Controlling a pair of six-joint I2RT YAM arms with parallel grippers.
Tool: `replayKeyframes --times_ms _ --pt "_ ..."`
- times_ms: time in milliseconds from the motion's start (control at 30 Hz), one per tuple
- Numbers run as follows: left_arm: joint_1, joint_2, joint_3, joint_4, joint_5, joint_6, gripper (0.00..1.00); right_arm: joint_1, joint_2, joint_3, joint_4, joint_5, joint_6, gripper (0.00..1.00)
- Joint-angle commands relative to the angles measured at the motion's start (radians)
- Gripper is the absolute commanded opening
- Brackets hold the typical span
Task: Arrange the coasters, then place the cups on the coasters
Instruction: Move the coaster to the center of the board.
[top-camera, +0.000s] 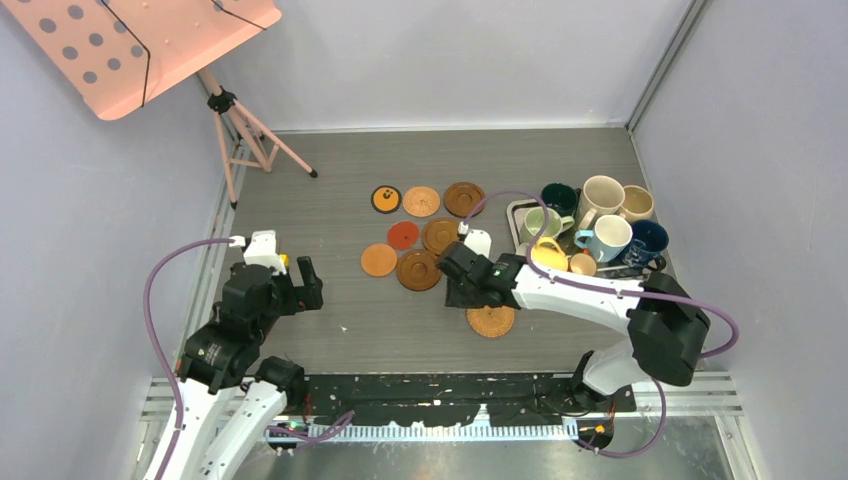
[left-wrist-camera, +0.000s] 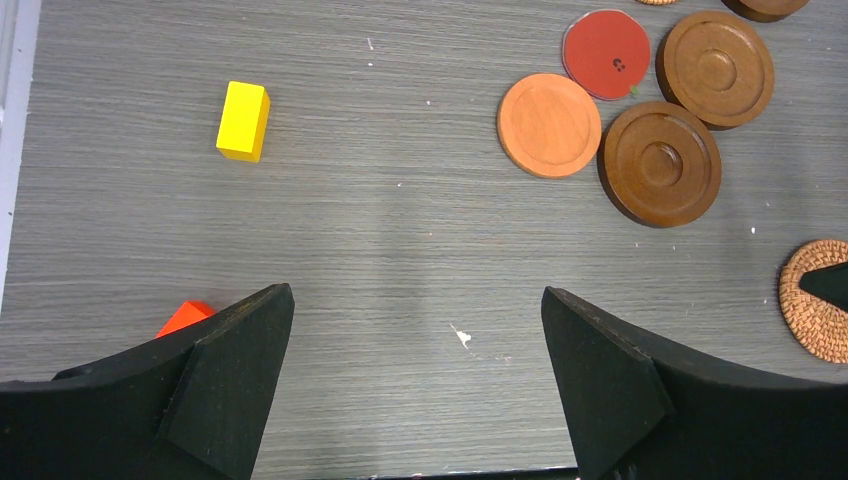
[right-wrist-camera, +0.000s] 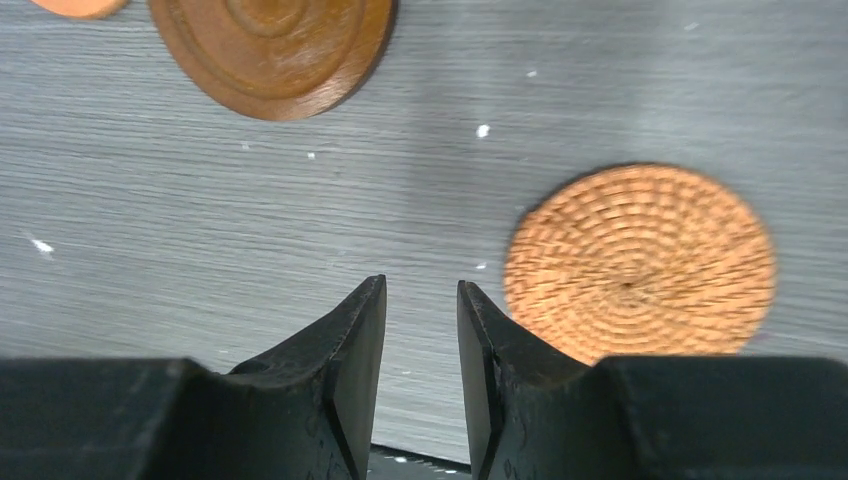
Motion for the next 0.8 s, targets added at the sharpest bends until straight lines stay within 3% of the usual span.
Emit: replayKeyframes --times_ms 0,233,767 --pt "-0.003 -0.012 -0.001 0.036 -0.008 0.001 0.98 0.004 -0.09 -0.049 -0.049 0.154 -0.205 0.4" --pt "-0.003 -0.008 -0.002 0.037 0.001 0.001 0.98 0.004 -0.158 -0.16 -0.036 0.153 -0.21 0.4" --pt "-0.003 -0.016 -0.002 0.032 -0.014 -0.001 0.98 0.002 -0.05 -0.191 0.14 0.137 -0.225 0.4"
